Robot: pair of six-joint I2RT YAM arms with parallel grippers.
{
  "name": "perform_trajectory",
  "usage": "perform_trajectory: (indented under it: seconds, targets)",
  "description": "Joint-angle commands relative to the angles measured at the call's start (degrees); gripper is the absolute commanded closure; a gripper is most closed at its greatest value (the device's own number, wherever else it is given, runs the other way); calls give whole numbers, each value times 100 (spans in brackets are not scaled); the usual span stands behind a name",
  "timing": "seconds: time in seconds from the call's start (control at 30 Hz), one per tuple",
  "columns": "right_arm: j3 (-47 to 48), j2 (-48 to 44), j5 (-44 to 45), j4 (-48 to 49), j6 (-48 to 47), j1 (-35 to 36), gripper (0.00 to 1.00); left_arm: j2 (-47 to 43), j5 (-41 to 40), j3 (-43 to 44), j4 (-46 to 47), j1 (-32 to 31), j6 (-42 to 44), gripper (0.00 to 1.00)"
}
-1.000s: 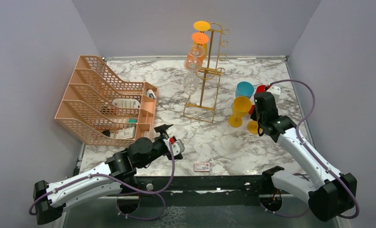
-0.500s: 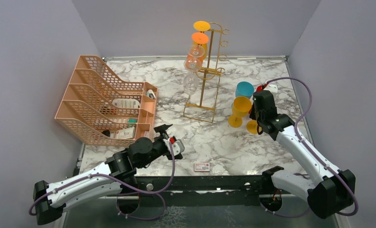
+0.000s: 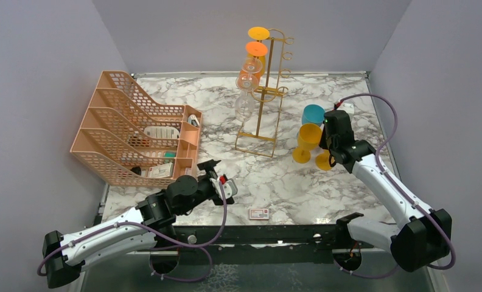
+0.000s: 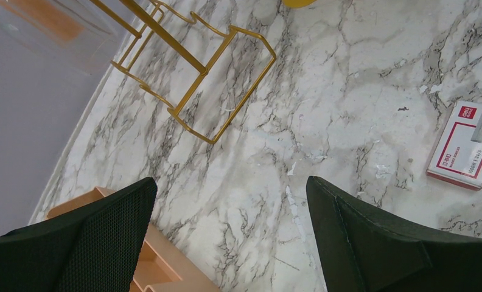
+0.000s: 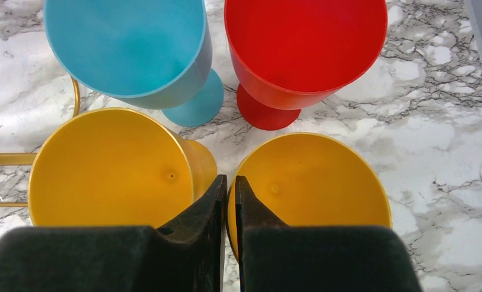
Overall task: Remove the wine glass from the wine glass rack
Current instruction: Place the wine glass at the center of the board.
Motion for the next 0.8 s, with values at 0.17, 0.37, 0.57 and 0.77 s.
perform_trajectory:
  seconds: [0.17,0.37,0.57,0.77]
  targets:
    - [184,112,105,68,-83,-39,88,-52,-102,152,-99,41,92,1]
    - [214,160,128,90,-95,-48,88,-115,-102,138,-101,58,91,1]
    - [210,172,140,124,-87,-78,87,-87,-91,137,-103,72,83,1]
    - [302,108,85,103,-88,-87,86,-28,-81,142,-114,78,82,1]
